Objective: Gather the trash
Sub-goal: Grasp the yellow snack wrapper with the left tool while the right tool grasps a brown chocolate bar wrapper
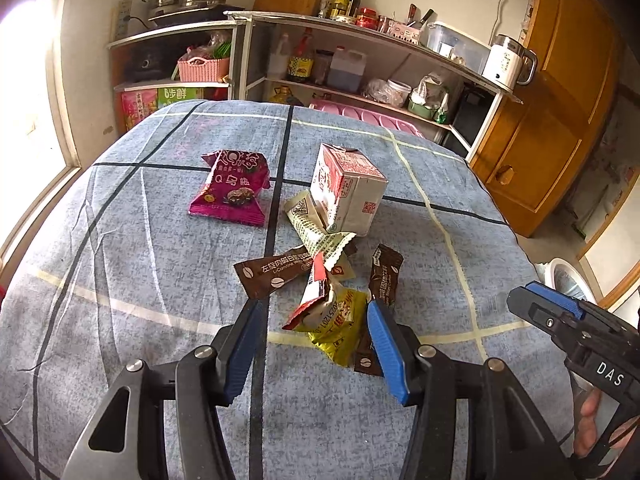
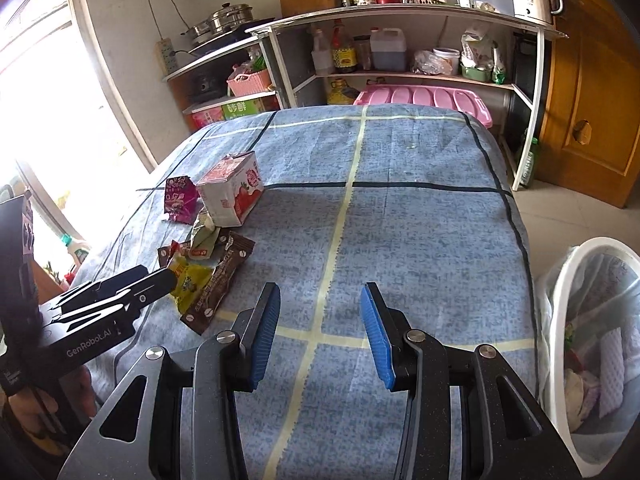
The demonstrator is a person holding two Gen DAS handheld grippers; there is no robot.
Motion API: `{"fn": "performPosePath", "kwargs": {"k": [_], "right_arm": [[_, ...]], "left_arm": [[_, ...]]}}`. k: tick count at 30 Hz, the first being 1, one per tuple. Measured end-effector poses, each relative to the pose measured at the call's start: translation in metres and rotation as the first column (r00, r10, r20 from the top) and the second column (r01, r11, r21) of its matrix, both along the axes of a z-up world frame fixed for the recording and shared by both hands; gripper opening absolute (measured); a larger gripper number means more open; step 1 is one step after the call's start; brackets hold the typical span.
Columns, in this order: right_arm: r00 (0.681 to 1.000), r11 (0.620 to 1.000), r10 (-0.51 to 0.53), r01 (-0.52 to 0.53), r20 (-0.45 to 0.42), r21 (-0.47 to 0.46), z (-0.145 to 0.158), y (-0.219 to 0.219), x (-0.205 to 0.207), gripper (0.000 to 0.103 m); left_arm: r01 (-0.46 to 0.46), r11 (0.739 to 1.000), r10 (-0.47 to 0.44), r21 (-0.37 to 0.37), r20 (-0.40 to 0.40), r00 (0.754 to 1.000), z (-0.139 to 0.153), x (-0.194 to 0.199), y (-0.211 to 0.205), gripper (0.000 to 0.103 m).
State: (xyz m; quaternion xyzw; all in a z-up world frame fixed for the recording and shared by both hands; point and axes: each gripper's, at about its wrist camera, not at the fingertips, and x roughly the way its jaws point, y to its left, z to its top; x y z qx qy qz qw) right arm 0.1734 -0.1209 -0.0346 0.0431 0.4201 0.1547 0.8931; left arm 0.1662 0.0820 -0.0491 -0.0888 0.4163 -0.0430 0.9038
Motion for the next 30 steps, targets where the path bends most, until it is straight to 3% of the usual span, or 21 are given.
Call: {"fn": "performPosePath", "kwargs": {"k": [6, 10, 27, 30], "right_arm": [[1.000, 1.000, 0.002, -0.003, -0.020, -0.012, -0.008, 0.012, 0.012, 0.043], [1.000, 1.000, 0.007, -0.007, -0.030, -0.007, -0.010, 0.018, 0.015, 0.043], [0.984, 0.987, 0.160, -0.158, -0.084, 0.024, -0.026, 0.078, 0.031, 0.043], [0.978, 0.983, 0.183, -0.185, -0.100, -0.010, -0.032, 0.092, 0.033, 0.043]], "left_arm": [[0.025, 0.999, -0.026, -0.024, -0.045, 0.999, -0.010, 0.020, -0.002, 0.054], [0.017, 0.999, -0.015, 0.032, -0.060, 0.998, -0.017, 0.025, -0.001, 0.037], [-0.049, 0.999, 0.049, 0.004, -0.037, 0.998, -0.013, -0.004, 0.037, 0.036], [-0.063, 0.998, 0.063, 0.003, -0.042, 0.997, -0.015, -0.006, 0.042, 0.036]]}}
